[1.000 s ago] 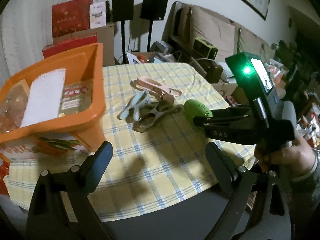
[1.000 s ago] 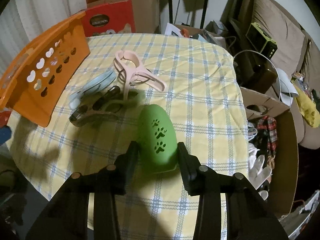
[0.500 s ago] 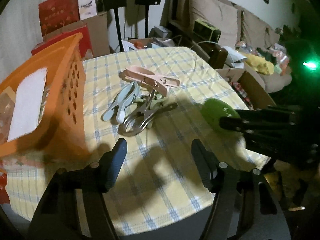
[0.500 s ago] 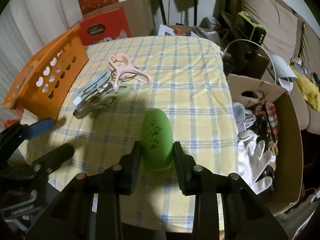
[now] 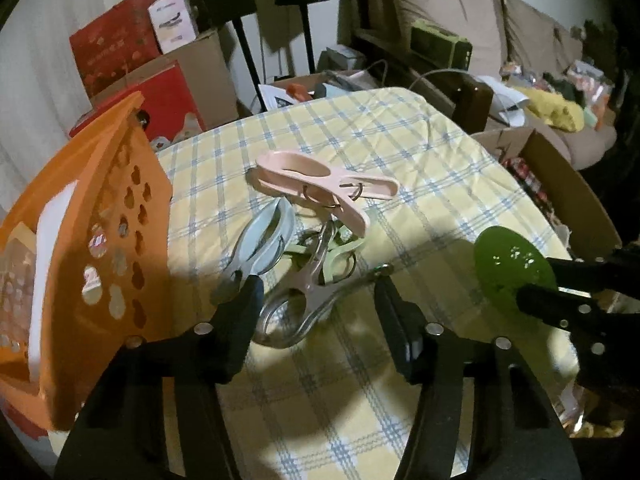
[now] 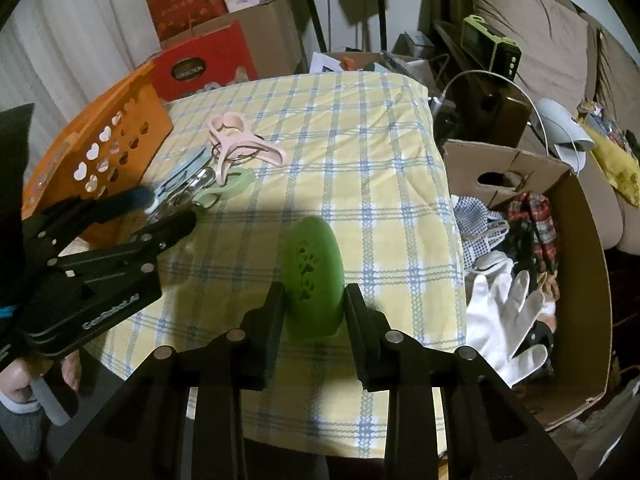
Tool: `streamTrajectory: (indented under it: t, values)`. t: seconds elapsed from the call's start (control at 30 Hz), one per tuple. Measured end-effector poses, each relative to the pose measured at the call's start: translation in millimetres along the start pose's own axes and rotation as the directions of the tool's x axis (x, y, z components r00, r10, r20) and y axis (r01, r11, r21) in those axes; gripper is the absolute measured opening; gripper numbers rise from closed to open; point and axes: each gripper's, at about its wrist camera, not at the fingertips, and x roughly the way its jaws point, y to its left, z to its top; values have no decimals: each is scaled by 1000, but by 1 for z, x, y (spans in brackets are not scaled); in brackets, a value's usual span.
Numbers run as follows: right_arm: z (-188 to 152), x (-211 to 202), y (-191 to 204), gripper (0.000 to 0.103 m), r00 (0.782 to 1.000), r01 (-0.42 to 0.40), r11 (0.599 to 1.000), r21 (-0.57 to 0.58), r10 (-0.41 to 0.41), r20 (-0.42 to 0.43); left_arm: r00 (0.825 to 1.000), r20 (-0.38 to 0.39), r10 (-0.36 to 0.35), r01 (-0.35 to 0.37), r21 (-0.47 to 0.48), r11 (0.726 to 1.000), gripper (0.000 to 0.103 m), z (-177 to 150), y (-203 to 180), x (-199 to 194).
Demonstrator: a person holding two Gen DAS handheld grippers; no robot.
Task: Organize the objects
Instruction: 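Move the left tool to the silver metal clip while the right tool holds the green object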
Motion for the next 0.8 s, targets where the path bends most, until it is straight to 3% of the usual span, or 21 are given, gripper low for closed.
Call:
streamTrajectory:
  t: [0.13, 0.27, 0.53, 0.57, 0.8]
  values:
    - [1, 2, -1, 34, 1000, 16, 1000, -5, -16, -6, 1000, -23, 9, -8, 31, 999, 40, 1, -4, 9]
    - [5, 7, -2, 46, 1000, 26, 1000, -5, -26, 0, 999, -14, 29, -28, 55, 998, 36, 2, -7, 11]
    - [11, 18, 1, 43, 999, 42, 999, -17, -42, -8, 1000, 11, 18, -18, 47, 999, 11, 7, -3, 6]
    - [10, 17, 1, 43, 999, 31, 999, -9, -31, -8, 1000, 12, 8, -9, 40, 999, 4, 7, -2, 5]
    - [11, 4, 1, 43, 1000, 6, 1000, 5, -6, 9, 996, 28, -84, 85, -32, 996, 1, 9, 11, -12]
